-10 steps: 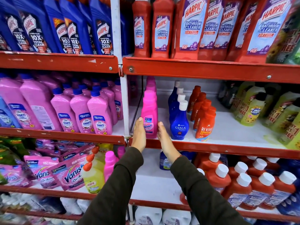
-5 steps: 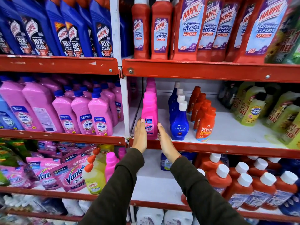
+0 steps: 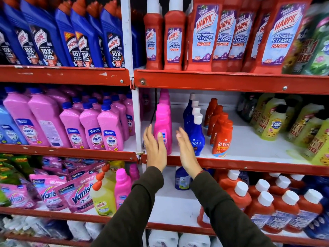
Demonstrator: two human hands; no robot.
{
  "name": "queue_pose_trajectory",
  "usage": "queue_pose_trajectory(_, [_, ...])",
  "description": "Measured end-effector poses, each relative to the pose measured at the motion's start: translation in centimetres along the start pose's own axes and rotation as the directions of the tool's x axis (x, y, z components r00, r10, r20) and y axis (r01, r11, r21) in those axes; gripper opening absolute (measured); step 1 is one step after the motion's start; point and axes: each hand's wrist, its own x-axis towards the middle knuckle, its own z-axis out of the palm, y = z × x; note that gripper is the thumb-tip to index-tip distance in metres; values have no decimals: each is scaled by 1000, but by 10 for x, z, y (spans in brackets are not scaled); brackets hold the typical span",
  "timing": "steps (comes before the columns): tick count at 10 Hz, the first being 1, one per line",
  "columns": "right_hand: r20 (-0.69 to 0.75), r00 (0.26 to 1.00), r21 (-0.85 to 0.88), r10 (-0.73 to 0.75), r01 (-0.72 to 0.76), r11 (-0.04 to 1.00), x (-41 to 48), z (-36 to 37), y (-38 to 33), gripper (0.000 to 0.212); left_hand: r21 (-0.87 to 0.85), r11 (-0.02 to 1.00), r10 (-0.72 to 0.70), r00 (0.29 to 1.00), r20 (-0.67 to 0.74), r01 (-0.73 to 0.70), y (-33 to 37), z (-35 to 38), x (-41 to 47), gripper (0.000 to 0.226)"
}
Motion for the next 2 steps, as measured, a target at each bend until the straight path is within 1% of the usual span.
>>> queue_pose_trajectory(1, [-104, 956, -52, -276, 272, 961, -5, -23, -49, 45, 142, 909, 410, 904, -124, -392, 35, 1, 0, 59])
queue_pose_trajectory(2, [-212, 778, -133, -591, 576, 806, -12, -60, -123, 39, 283, 737, 656, 751, -78, -614, 80, 5, 21, 64])
